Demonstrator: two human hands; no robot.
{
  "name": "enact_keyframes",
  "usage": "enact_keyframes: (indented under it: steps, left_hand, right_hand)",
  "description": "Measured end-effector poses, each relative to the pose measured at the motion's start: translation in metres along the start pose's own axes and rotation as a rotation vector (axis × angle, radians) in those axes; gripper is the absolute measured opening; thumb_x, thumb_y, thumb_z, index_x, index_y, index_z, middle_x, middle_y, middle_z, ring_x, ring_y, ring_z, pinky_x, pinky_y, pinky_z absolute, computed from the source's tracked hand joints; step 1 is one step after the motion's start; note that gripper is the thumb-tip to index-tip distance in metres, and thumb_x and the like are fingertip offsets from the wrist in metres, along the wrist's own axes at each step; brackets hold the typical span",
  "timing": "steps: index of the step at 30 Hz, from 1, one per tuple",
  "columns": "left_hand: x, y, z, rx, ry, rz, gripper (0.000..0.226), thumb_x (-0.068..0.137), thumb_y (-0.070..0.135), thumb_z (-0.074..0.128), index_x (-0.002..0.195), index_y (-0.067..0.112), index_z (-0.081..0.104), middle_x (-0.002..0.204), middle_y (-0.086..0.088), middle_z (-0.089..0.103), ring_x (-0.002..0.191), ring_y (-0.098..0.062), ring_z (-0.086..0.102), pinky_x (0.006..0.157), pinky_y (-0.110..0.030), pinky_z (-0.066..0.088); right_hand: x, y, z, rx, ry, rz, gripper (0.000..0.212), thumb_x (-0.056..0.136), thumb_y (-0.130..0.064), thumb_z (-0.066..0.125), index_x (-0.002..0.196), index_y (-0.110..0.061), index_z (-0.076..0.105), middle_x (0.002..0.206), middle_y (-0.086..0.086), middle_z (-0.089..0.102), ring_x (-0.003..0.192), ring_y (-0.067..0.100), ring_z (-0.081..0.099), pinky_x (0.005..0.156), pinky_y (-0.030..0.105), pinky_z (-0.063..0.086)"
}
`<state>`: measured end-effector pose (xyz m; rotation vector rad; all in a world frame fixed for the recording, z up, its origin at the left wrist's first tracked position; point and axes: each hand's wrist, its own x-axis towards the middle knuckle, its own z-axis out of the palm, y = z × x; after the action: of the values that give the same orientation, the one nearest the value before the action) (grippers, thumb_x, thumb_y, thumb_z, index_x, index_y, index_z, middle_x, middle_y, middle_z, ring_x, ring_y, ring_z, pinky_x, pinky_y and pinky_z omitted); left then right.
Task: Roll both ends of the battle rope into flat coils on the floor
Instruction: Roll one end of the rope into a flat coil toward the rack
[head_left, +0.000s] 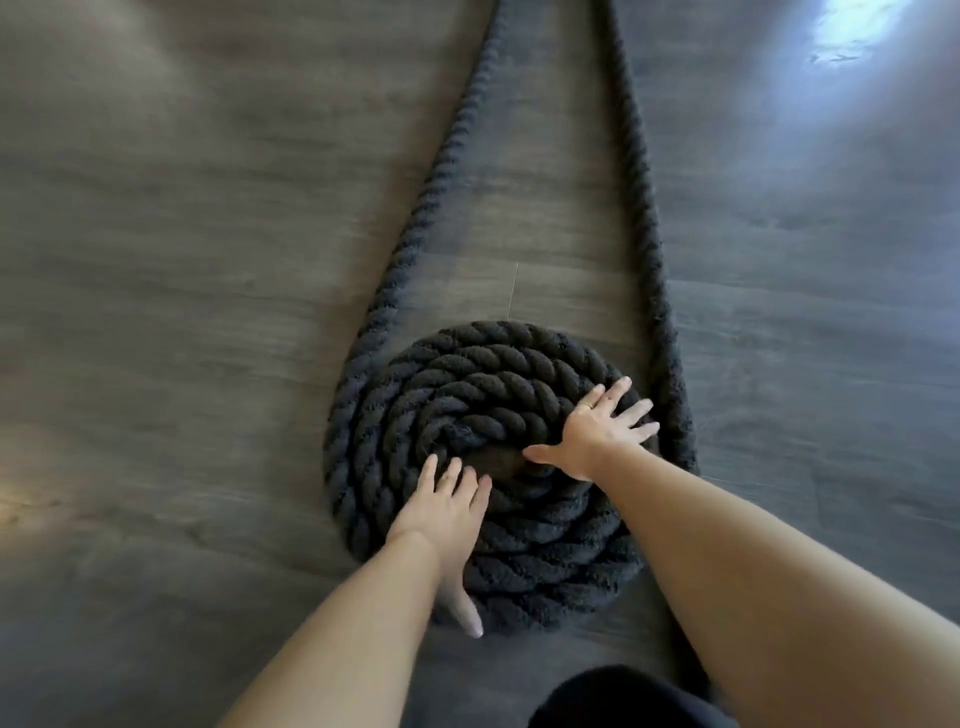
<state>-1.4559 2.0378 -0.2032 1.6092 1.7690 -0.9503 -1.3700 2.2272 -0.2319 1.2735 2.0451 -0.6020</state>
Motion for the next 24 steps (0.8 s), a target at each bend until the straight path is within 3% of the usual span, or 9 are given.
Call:
enact_keyframes:
  steps: [3, 5, 6, 9, 11, 16, 20, 24]
  left_hand:
    - [0.002, -0.031, 0.001, 0.111, 0.026, 0.056, 0.140, 0.075, 0.056, 0.081, 0.155, 0.008, -0.023, 0.164, -0.021, -0.019, 0.152, -0.040, -0.014, 0.120, -0.061, -0.003]
    - [0.005, -0.044, 0.007, 0.157, 0.097, 0.072, 0.113, 0.093, 0.035, 0.067, 0.155, 0.010, -0.025, 0.163, -0.022, -0.024, 0.152, -0.040, -0.016, 0.121, -0.060, -0.004]
    - [0.008, -0.050, 0.009, 0.170, 0.125, 0.074, 0.109, 0.096, 0.036, 0.062, 0.154, 0.009, -0.026, 0.162, -0.024, -0.025, 0.151, -0.040, -0.018, 0.120, -0.060, -0.006]
    - [0.021, -0.066, 0.014, 0.218, 0.129, 0.092, 0.152, 0.064, 0.076, 0.074, 0.152, 0.006, -0.028, 0.158, -0.027, -0.029, 0.149, -0.041, -0.025, 0.118, -0.062, -0.008]
    - [0.027, -0.070, 0.016, 0.220, 0.122, 0.117, 0.164, 0.052, 0.089, 0.069, 0.151, 0.005, -0.030, 0.159, -0.028, -0.026, 0.148, -0.044, -0.024, 0.117, -0.066, -0.008]
    - [0.036, -0.067, 0.013, 0.171, 0.114, 0.099, 0.167, 0.049, 0.092, 0.068, 0.149, 0.003, -0.032, 0.161, -0.026, -0.023, 0.148, -0.046, -0.022, 0.113, -0.075, 0.002]
    - [0.040, -0.070, 0.017, 0.108, 0.123, 0.073, 0.156, 0.062, 0.086, 0.067, 0.148, 0.006, -0.035, 0.160, -0.020, -0.029, 0.148, -0.041, -0.027, 0.110, -0.078, 0.007]
    - [0.040, -0.072, 0.019, 0.050, 0.095, 0.083, 0.169, 0.041, 0.100, 0.059, 0.142, 0.012, -0.044, 0.158, -0.013, -0.037, 0.146, -0.037, -0.033, 0.105, -0.081, 0.011]
  right_hand:
    - [0.015, -0.002, -0.010, -0.029, 0.038, -0.040, 0.144, 0.066, -0.087, 0.059, 0.154, -0.002, -0.016, 0.157, 0.026, -0.027, 0.141, 0.061, -0.010, 0.112, 0.073, 0.007]
    - [0.026, -0.004, -0.019, -0.059, 0.055, -0.068, 0.144, 0.065, -0.088, 0.058, 0.154, -0.003, -0.016, 0.158, 0.026, -0.026, 0.142, 0.060, -0.009, 0.112, 0.072, 0.007]
    - [0.032, -0.005, -0.024, -0.072, 0.055, -0.078, 0.144, 0.065, -0.088, 0.058, 0.154, -0.003, -0.016, 0.158, 0.026, -0.025, 0.142, 0.060, -0.008, 0.112, 0.072, 0.007]
    - [0.043, -0.009, -0.035, -0.110, 0.060, -0.094, 0.143, 0.066, -0.088, 0.058, 0.154, -0.003, -0.016, 0.158, 0.027, -0.026, 0.142, 0.060, -0.008, 0.112, 0.072, 0.007]
    - [0.049, -0.012, -0.040, -0.127, 0.063, -0.099, 0.143, 0.066, -0.088, 0.058, 0.154, -0.003, -0.016, 0.157, 0.027, -0.027, 0.141, 0.061, -0.009, 0.112, 0.072, 0.006]
    - [0.059, -0.013, -0.049, -0.141, 0.080, -0.132, 0.144, 0.063, -0.091, 0.057, 0.155, -0.006, -0.017, 0.158, 0.025, -0.027, 0.142, 0.059, -0.010, 0.112, 0.072, 0.005]
    - [0.057, -0.009, -0.048, -0.105, 0.133, -0.159, 0.142, 0.062, -0.093, 0.052, 0.156, -0.012, -0.017, 0.159, 0.021, -0.028, 0.144, 0.054, -0.015, 0.115, 0.069, 0.002]
    - [0.042, -0.009, -0.033, 0.082, 0.198, -0.070, 0.133, 0.068, -0.089, 0.053, 0.156, -0.018, -0.017, 0.160, 0.016, -0.029, 0.146, 0.046, -0.021, 0.116, 0.066, -0.002]
